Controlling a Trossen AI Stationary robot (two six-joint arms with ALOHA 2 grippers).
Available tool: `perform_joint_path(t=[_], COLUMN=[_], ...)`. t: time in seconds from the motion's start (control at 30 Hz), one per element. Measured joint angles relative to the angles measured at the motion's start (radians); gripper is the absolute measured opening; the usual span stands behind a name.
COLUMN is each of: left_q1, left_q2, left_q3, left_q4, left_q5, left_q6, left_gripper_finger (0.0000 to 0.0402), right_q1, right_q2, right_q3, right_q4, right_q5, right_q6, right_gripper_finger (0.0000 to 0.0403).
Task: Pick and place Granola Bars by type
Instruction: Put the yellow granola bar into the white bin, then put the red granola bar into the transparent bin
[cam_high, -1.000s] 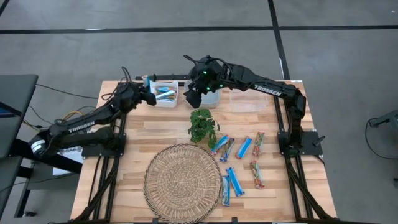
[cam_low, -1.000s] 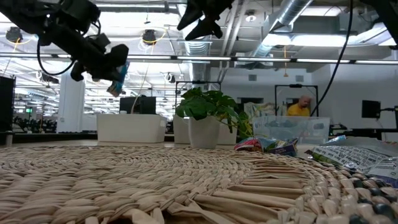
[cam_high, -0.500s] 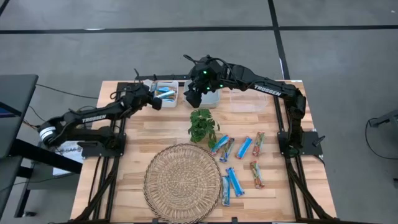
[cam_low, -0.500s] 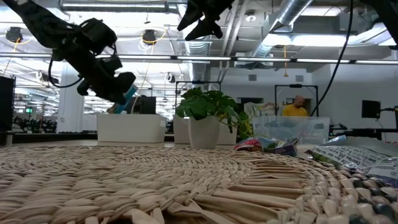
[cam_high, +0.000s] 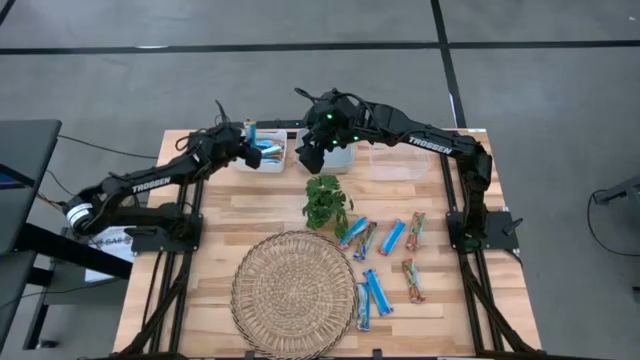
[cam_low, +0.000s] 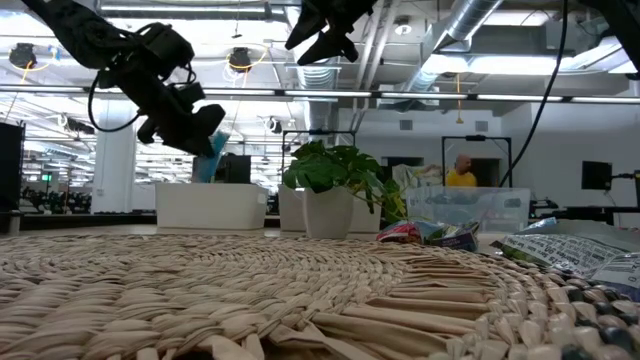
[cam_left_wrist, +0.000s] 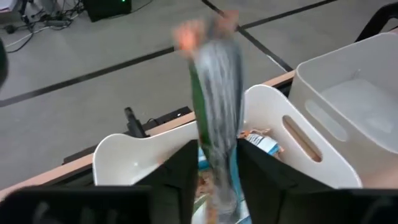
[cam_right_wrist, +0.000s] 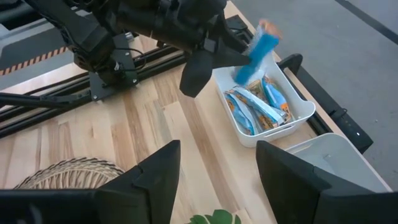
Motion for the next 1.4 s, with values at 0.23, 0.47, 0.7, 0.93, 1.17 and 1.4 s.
perform_joint_path(t=[0.23,0.47,0.7,0.93,1.17,1.4], left_q1=[0.001,-0.008,-0.127,-0.332,-0.516,-0.65], left_q2=[0.0,-0.034,-0.214,-0.443,-0.611,-0.734], left_q3=[0.001,0.001,0.0,-0.104,-0.243,-0.37], left_q4=[0.014,0.006,0.001,0.049,0.088,0.159], left_q5=[0.074,0.245,0.252,0.084,0.001,-0.082], left_q6=[-0.029,-0.148,-0.119,-0.112,-0.158,-0.187], left_gripper_finger=[0.015,0.0153,0.0153,0.0153,0.0153,0.0153], right_q1=[0.0,0.003,0.028,0.062,0.059,0.045], right_q2=[0.0,0.0,0.0,0.0,0.0,0.0], right_q3=[0.0,0.0,0.0,0.0,0.0,0.0], right_q4=[-0.002,-0.006,-0.061,-0.134,-0.192,-0.246], right_q5=[0.0,-0.006,-0.007,-0.009,-0.067,-0.085], right_q6=[0.0,-0.04,-0.098,-0.162,-0.196,-0.21], right_gripper_finger=[0.0196,0.0198,0.0196,0.0194,0.0191,0.0193])
